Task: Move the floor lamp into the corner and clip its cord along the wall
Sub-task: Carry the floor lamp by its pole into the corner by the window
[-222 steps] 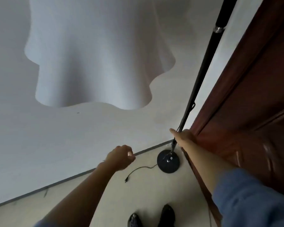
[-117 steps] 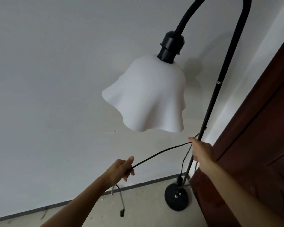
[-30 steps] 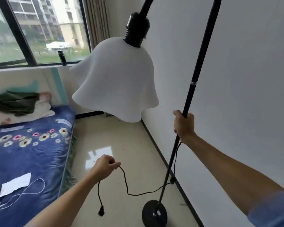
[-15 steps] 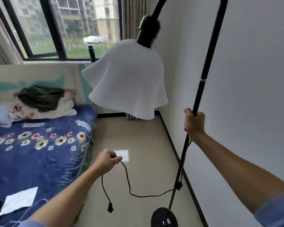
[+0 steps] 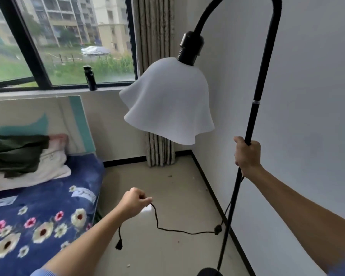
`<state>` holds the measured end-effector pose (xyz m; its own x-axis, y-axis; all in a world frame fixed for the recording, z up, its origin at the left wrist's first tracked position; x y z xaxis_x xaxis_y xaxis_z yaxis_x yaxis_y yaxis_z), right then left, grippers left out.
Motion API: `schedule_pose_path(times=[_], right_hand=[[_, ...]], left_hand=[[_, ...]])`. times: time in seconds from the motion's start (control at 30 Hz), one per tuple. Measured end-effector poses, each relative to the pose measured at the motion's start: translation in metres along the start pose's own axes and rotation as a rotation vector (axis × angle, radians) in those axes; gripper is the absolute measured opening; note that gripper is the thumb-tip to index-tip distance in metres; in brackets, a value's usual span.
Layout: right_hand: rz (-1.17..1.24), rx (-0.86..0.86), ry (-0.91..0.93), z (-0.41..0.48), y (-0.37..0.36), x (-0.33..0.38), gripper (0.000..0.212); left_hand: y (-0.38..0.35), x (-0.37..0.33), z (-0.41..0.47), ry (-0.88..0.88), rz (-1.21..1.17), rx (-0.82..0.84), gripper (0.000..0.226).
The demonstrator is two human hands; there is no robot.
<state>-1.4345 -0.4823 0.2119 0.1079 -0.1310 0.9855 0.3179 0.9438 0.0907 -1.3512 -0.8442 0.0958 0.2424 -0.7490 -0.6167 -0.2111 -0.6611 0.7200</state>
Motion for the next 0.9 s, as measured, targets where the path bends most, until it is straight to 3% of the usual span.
schedule_pose_path(times=[0.5, 0.9], right_hand=[[0.048, 0.151, 0.032, 0.313, -0.206, -0.026, 0.051], [0.092, 0.151, 0.002, 0.529, -0.386, -0.048, 0.059]], left_hand=[[0.126, -0.025, 0.327, 0.058, -0.051, -0.069, 0.033], [0.217, -0.003, 0.580, 0.089, -0.121, -0.047, 0.035]])
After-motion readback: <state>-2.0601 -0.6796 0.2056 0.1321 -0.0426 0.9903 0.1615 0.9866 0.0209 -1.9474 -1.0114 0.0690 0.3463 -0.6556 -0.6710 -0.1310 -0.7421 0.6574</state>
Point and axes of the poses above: each hand's wrist, its own z-axis towards the middle knuckle, its own y-axis out of the back of the hand, x = y × z, the point moved 7 cm from there along z, towards the middle knuckle, and after that the axes turned 5 degrees about x, right-handed, at the moved point
